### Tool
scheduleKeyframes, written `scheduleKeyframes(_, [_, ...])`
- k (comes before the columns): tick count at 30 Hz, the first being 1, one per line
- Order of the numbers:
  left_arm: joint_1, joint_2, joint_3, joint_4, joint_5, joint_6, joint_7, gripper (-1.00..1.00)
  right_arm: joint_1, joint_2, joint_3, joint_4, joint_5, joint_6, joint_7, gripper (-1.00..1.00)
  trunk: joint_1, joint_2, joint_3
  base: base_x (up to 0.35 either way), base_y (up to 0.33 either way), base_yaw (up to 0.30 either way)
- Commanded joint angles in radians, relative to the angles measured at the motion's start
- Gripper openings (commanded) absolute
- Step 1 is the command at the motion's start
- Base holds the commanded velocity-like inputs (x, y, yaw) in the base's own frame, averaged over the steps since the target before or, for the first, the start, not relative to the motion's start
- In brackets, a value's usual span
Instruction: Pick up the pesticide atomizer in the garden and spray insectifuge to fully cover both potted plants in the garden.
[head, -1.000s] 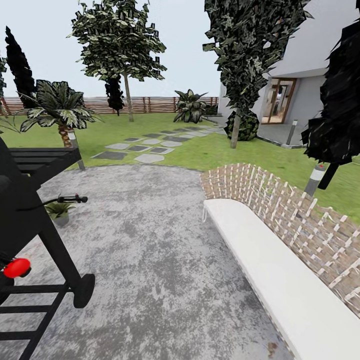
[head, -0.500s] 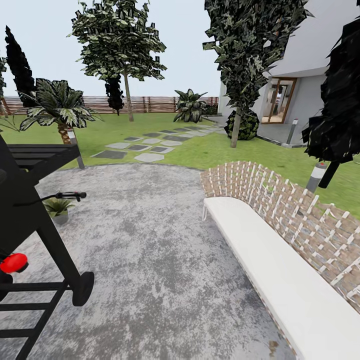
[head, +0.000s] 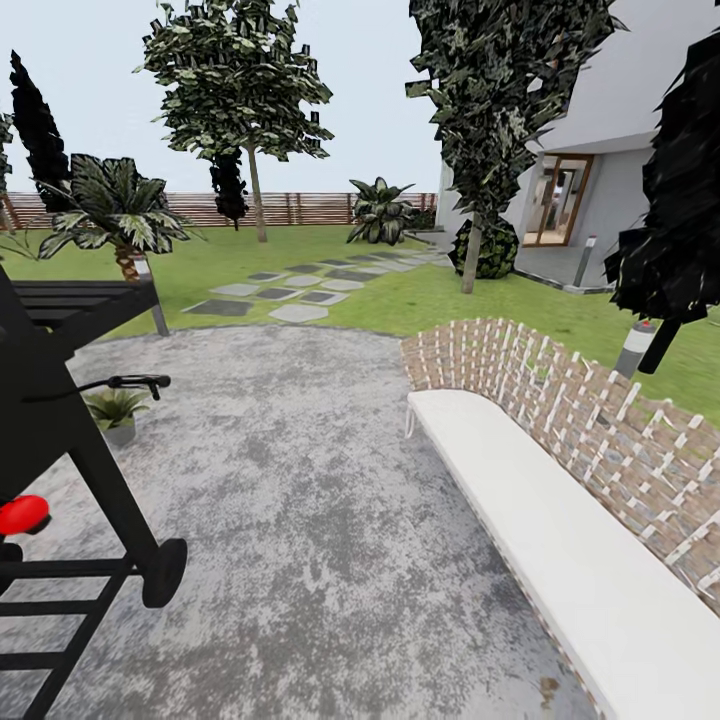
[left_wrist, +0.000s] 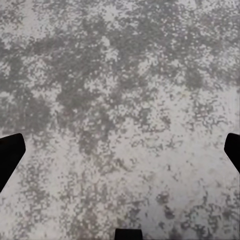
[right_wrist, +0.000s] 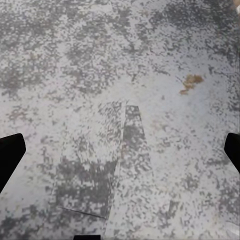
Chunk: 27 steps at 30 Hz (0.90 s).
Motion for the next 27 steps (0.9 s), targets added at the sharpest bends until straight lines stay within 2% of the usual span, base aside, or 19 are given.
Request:
scheduleKeyframes(1, [-0.001,0.000,0.001,0.000,0.002,-0.003,-0.001,1.00,-0.001,0.000,0.000,0.000,0.000,-0.003,-0.001,1.00,0.004,-0.008,-0.004,0.000,0.000,0.000])
scheduleKeyframes(13, [-0.024,-0.006,-0.004,-0.025,0.000,0.003,-0.004,1.00,-0.001,0.003,0.001,-0.023,-0.002,-0.004,0.008,1.00,0.050,-0.092,-0.042,0.000,0.000,0.000])
scheduleKeyframes(22, [-0.084,-0.005,-0.007,-0.050,-0.002,0.011,-0.013,1.00,-0.001,0.008,0.002,-0.104,-0.003,-0.023,0.010,1.00,0.084,-0.155,-0.070,0.000,0.000,0.000])
scheduleKeyframes(27, [-0.084,-0.003,0.000,-0.042,0.001,0.008,-0.013,1.00,-0.001,0.008,0.003,-0.106,0.000,-0.025,0.010,1.00,0.104,-0.190,-0.086,0.000,0.000,0.000])
